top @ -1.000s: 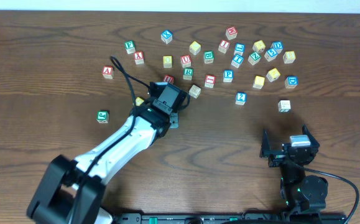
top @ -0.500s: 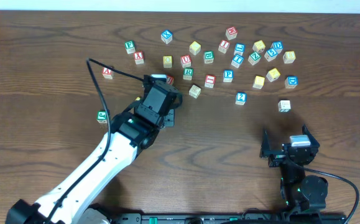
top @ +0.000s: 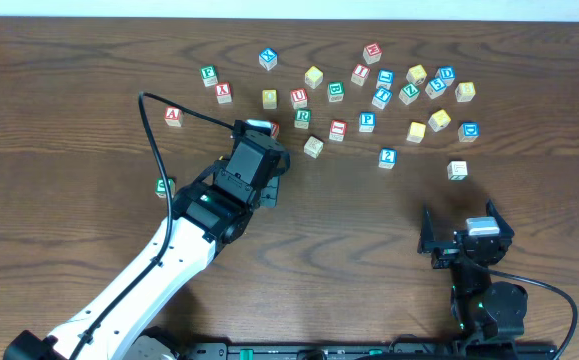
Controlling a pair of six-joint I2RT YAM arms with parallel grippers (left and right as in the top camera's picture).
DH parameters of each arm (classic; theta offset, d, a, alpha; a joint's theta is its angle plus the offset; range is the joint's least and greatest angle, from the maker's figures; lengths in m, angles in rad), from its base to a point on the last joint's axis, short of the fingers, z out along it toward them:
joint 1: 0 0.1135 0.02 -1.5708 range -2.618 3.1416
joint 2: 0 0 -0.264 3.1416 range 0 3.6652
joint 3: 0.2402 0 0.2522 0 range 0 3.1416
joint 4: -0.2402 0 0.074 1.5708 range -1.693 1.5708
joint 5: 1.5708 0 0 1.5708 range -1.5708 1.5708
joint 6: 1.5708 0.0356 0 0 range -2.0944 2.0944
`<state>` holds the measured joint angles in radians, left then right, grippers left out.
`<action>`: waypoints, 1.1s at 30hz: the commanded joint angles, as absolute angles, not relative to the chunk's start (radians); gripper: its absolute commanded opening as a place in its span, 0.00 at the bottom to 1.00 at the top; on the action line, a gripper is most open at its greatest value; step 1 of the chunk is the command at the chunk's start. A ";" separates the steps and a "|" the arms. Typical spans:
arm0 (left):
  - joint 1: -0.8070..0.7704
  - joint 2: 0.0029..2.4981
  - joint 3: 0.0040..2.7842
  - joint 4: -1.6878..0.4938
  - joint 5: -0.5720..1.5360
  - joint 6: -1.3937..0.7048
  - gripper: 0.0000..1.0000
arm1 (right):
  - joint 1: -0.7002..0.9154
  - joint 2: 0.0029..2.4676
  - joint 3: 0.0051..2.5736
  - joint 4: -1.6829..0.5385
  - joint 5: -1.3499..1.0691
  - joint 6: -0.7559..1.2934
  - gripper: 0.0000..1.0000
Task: Spell out NEURIPS
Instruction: 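Open the left gripper and raise it away from the E block, then move the left gripper over the red U block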
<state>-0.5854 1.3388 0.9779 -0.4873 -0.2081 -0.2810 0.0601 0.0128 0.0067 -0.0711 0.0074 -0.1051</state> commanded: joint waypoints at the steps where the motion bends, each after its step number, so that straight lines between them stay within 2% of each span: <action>1: -0.580 1.324 1.039 -0.507 -0.210 -0.217 0.45 | 0.051 0.010 0.006 -0.076 0.008 -0.091 0.99; 11: -0.459 1.355 1.200 -0.667 -0.204 -0.153 0.53 | 0.051 0.010 0.006 -0.076 0.008 -0.091 0.99; 16: -0.408 1.411 1.307 -0.734 -0.104 -0.094 0.58 | 0.051 0.010 0.006 -0.075 0.008 -0.091 0.99; 18: -0.402 1.456 1.351 -0.752 -0.086 -0.069 0.61 | 0.051 0.010 0.006 -0.076 0.008 -0.090 0.99; 33: -0.401 1.895 1.666 -0.909 -0.003 0.087 0.62 | 0.051 0.010 0.006 -0.076 0.008 -0.090 0.99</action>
<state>-0.4065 1.8553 1.6176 -0.8948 -0.0322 0.0292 0.0601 0.0128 0.0067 -0.0711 0.0074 -0.1051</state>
